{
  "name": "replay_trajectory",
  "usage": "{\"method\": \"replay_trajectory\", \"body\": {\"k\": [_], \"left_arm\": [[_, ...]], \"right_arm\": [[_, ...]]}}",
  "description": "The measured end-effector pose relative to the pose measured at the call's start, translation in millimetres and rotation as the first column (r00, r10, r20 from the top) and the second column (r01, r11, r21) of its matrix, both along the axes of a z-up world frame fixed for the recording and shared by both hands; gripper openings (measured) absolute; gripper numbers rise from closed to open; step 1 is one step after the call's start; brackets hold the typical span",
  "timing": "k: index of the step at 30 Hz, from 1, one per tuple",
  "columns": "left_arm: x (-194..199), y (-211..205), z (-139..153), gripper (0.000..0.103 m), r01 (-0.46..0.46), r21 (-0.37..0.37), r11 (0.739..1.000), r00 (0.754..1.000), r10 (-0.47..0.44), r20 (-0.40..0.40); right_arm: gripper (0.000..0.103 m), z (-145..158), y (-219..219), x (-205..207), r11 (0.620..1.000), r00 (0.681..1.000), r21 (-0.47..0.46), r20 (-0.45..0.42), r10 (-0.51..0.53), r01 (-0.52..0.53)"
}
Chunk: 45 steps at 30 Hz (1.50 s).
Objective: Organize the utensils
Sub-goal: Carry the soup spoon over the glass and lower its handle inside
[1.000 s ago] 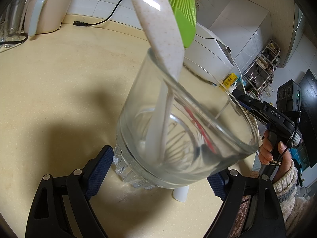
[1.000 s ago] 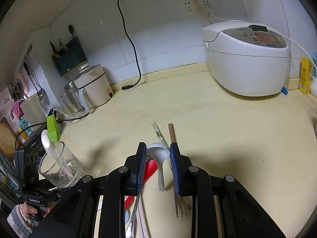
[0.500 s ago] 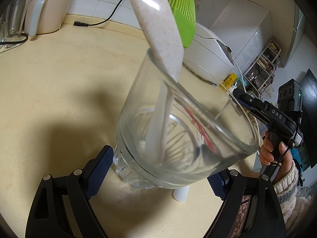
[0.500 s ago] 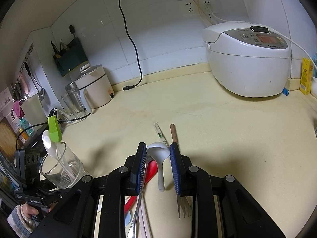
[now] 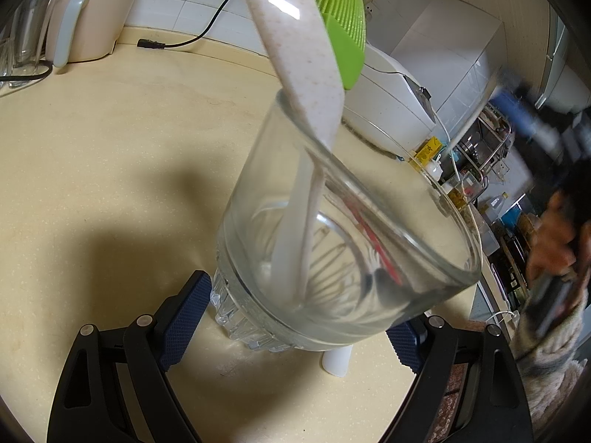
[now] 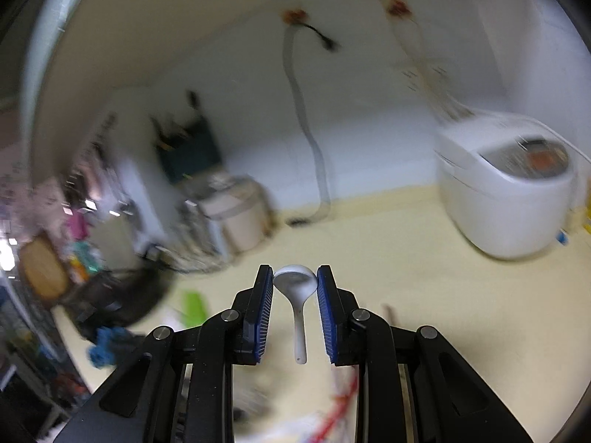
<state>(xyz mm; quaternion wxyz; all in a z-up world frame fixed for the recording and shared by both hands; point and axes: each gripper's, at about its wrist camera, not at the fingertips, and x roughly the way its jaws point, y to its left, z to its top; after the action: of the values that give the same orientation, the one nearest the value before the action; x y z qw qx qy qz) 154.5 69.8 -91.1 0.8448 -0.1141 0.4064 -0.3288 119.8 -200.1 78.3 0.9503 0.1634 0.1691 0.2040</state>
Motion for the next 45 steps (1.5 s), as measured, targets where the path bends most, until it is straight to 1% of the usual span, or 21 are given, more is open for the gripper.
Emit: {"method": "replay_trajectory", "body": {"k": [4, 6, 9, 13, 18, 23, 29, 37, 45], "left_arm": [[0, 2, 1, 0.090, 0.000, -0.001, 1.000, 1.000, 0.000, 0.000], [0, 1, 1, 0.090, 0.000, -0.001, 1.000, 1.000, 0.000, 0.000], [0, 1, 1, 0.090, 0.000, -0.002, 1.000, 1.000, 0.000, 0.000], [0, 2, 1, 0.090, 0.000, -0.001, 1.000, 1.000, 0.000, 0.000], [0, 1, 0, 0.090, 0.000, -0.001, 1.000, 1.000, 0.000, 0.000], [0, 1, 1, 0.090, 0.000, -0.002, 1.000, 1.000, 0.000, 0.000], [0, 2, 0, 0.090, 0.000, -0.002, 1.000, 1.000, 0.000, 0.000], [0, 2, 0, 0.090, 0.000, -0.003, 1.000, 1.000, 0.000, 0.000], [0, 2, 0, 0.090, 0.000, -0.003, 1.000, 1.000, 0.000, 0.000]], "right_arm": [[0.025, 27, 22, 5, 0.989, 0.992, 0.078, 0.054, 0.118, -0.122], [0.025, 30, 35, 9, 0.983, 0.986, 0.093, 0.058, 0.154, -0.159], [0.025, 25, 52, 18, 0.977, 0.982, 0.099, 0.038, 0.187, -0.190], [0.025, 2, 67, 29, 0.972, 0.975, 0.093, -0.023, 0.221, -0.218], [0.025, -20, 74, 38, 0.969, 0.968, 0.087, -0.079, 0.237, -0.231], [0.025, -32, 70, 43, 0.971, 0.967, 0.093, -0.115, 0.229, -0.219], [0.025, -33, 66, 42, 0.969, 0.963, 0.092, -0.122, 0.239, -0.229], [0.025, -49, 73, 45, 0.963, 0.944, 0.078, -0.190, 0.269, -0.258], [0.025, -54, 77, 45, 0.963, 0.940, 0.065, -0.207, 0.271, -0.263]]}}
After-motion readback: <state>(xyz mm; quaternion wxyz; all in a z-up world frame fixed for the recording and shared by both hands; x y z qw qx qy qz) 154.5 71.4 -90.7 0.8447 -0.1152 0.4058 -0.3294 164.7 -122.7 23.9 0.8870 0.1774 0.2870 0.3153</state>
